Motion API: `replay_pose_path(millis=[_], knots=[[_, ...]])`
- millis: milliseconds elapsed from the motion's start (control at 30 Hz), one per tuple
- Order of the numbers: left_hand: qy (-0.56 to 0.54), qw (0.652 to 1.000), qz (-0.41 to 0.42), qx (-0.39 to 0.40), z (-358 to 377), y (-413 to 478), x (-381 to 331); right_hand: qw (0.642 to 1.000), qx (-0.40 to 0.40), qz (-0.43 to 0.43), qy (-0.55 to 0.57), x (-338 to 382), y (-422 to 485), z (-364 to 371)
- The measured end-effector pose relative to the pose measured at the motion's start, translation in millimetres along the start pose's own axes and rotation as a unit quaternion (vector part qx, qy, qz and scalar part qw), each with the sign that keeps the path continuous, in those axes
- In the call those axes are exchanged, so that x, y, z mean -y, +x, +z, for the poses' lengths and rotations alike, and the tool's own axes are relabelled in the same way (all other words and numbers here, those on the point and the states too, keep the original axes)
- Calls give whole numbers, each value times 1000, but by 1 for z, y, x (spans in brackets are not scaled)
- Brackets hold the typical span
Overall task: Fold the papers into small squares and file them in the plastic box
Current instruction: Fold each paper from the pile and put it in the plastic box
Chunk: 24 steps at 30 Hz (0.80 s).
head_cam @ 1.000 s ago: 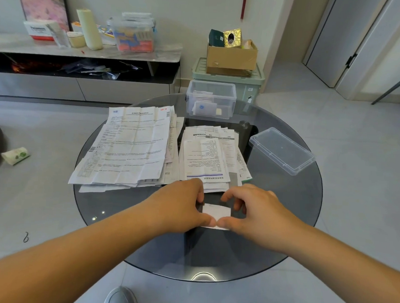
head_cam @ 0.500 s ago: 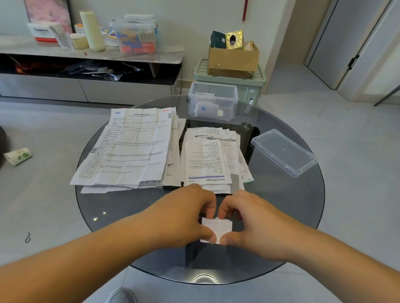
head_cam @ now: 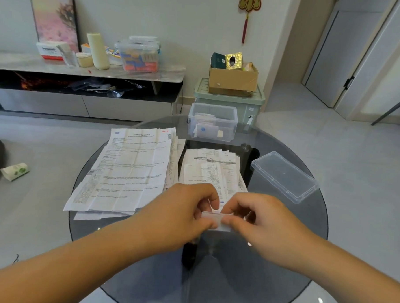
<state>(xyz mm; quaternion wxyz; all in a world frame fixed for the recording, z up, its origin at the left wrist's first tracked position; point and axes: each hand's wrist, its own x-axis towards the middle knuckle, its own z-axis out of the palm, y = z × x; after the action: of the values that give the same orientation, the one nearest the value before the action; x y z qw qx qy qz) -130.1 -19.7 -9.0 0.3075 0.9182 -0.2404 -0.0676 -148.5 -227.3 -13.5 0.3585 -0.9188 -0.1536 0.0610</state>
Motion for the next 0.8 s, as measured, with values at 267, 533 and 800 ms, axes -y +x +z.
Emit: replay_pose_path(millis=[267,533,800], knots=[[103,987,39,-115,-73,126,21,977,-137,-86,-141,7,133,-58],[422,906,40,-17,-92,247,90,970,-216,-19,-108,-34,296,-92],[420,906,37,41,-76,277,113,965,-200,3,-168,-57,335,-78]])
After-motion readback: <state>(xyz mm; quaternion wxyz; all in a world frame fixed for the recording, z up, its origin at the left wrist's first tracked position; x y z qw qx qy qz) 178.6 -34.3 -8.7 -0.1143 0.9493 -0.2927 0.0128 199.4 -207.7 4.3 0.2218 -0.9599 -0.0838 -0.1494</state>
